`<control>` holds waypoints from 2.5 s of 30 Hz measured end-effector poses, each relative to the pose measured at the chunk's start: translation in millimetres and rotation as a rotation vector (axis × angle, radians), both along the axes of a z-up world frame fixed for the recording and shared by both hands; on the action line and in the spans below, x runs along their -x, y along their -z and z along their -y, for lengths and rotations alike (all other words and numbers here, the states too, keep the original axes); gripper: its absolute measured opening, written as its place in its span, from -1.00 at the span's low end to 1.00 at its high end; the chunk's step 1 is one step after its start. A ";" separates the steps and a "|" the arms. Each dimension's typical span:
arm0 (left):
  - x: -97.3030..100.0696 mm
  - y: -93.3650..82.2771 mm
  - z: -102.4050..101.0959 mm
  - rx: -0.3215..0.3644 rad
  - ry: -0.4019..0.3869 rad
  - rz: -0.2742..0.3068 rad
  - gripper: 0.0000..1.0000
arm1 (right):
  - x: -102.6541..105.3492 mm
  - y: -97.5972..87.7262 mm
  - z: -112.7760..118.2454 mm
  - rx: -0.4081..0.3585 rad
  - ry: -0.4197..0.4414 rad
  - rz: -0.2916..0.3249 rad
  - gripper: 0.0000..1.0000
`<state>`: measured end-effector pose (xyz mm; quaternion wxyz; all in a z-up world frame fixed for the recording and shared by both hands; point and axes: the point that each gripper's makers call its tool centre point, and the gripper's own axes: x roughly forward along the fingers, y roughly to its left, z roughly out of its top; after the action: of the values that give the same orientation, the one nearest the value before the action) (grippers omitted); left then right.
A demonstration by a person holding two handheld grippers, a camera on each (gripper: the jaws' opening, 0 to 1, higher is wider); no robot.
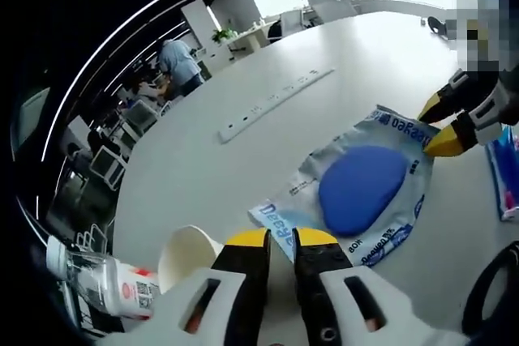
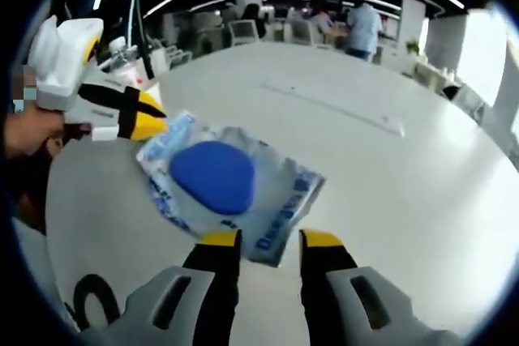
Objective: Arrange the tabletop items into an orderly group along one side of the table until the central work area is clear of visible clutter.
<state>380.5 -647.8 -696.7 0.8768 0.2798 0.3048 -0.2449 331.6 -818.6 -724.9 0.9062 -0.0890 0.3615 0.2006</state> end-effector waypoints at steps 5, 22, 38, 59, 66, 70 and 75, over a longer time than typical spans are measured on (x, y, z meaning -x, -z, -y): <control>4.2 -3.2 -1.7 0.034 -0.012 0.005 -0.67 | -3.9 -11.6 0.2 0.004 0.002 0.044 -0.13; 29.9 -18.9 14.9 0.111 0.035 0.035 -0.24 | 5.4 -21.7 0.6 -0.021 -0.015 0.051 0.19; 55.7 -24.7 19.8 0.160 0.034 0.001 -0.02 | 14.3 -39.6 -1.1 -0.049 -0.029 0.074 0.39; 79.6 -31.0 23.6 0.187 0.018 -0.026 0.21 | 28.9 -64.4 3.2 -0.070 -0.063 0.112 0.59; 86.7 -34.2 23.5 0.203 0.001 -0.034 0.28 | 36.1 -71.1 8.2 -0.064 -0.074 0.128 0.57; 93.5 -35.0 23.8 0.215 -0.009 -0.044 0.29 | 40.4 -77.8 13.9 -0.058 -0.073 0.139 0.53; 102.1 -39.4 29.5 0.226 -0.007 -0.044 0.29 | 45.3 -83.6 21.2 -0.055 -0.080 0.148 0.46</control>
<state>278.4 -677.3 -657.3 0.8967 0.1727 0.2952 -0.2809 286.3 -839.8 -641.3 0.9239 -0.0928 0.2838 0.2394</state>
